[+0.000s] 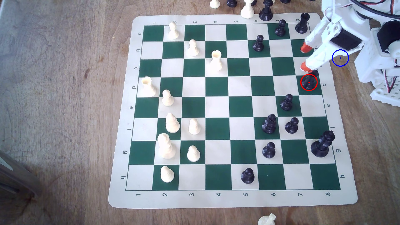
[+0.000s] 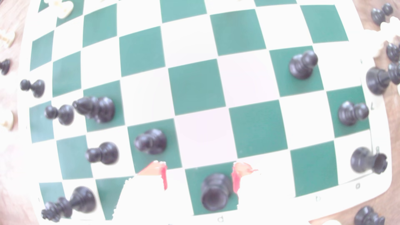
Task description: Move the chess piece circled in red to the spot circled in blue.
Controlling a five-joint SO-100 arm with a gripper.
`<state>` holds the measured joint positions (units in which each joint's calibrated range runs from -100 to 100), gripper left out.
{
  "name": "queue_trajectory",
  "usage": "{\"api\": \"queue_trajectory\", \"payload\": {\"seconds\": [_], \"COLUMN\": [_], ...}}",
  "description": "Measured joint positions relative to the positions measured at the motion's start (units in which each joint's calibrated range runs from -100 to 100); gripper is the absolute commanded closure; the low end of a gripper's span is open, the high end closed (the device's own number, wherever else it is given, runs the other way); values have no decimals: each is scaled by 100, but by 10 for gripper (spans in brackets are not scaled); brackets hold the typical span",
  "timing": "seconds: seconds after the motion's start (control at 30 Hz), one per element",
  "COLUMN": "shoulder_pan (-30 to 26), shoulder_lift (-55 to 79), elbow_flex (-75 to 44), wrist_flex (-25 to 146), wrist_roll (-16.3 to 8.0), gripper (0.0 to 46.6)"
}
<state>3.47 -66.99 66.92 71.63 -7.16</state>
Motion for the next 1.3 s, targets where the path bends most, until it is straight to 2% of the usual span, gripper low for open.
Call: {"api": "queue_trajectory", "payload": {"seconds": [0.33,0.63,0.7,0.83,1.17,1.23,1.3], "shoulder_pan": [44,398,347,391,347,347,347], "shoulder_lift": [746,829,846,880,880,880,880], "elbow_flex": [45,840,958,958,958,958,958], "wrist_flex": [16,-606,-693,-757,-582,-582,-582], "wrist_roll": [93,244,244,244,244,244,244], "gripper": [254,266,274,321,275,299,355]}}
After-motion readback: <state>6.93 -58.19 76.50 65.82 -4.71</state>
